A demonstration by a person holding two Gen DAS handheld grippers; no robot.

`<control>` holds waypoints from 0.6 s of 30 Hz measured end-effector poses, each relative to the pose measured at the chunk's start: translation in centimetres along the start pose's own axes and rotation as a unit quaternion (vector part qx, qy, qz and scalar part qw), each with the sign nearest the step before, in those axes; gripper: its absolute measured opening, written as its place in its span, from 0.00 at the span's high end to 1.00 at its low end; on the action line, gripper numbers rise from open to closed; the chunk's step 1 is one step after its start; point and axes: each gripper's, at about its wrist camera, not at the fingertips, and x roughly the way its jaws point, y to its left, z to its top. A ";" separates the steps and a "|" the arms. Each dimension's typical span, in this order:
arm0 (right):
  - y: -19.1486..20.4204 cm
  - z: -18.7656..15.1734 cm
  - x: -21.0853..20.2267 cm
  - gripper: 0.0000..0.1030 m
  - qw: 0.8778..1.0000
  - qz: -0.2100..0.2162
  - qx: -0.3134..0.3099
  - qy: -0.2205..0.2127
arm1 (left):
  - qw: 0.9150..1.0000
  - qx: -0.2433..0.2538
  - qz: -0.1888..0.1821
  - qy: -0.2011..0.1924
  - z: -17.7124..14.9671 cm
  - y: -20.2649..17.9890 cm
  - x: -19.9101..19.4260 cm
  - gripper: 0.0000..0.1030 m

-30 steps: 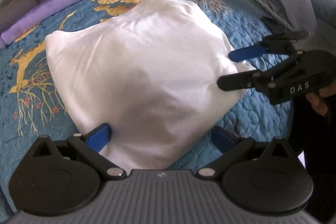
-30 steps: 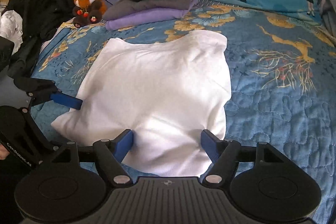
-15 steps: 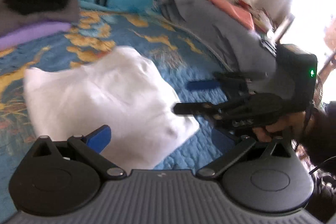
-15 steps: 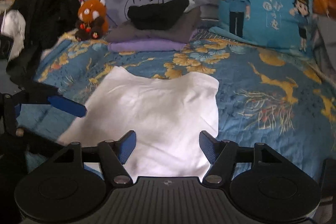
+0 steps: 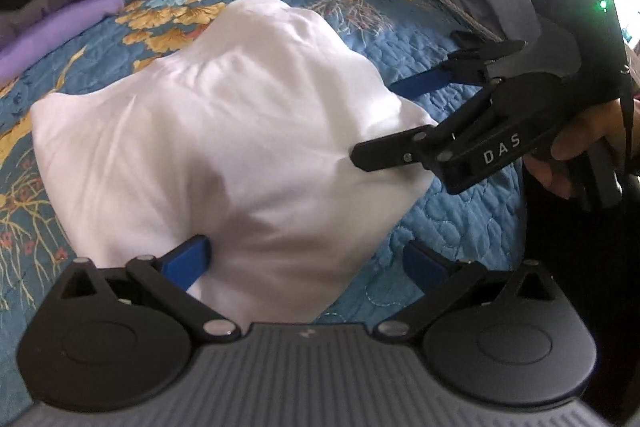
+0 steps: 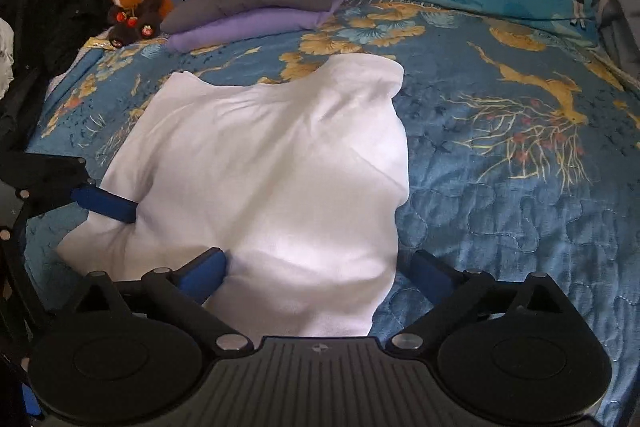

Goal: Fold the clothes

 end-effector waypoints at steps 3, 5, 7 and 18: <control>-0.1 0.7 -1.3 0.15 1.000 0.003 0.005 -0.008 | 0.999 -0.031 -0.005 -0.007 0.5 0.3 -1.2 0.00; -0.1 0.9 -2.6 0.16 1.000 0.000 0.010 -0.024 | 0.998 -0.045 0.004 -0.033 0.6 0.2 -3.0 0.00; 0.0 0.7 -4.3 0.15 0.999 -0.010 0.016 -0.047 | 0.994 -0.078 0.044 -0.063 0.1 0.3 -4.8 0.00; -1.5 -5.5 -6.1 0.15 0.956 0.111 0.268 -0.037 | 0.866 -0.482 -0.029 -0.132 -8.7 3.3 -7.2 0.00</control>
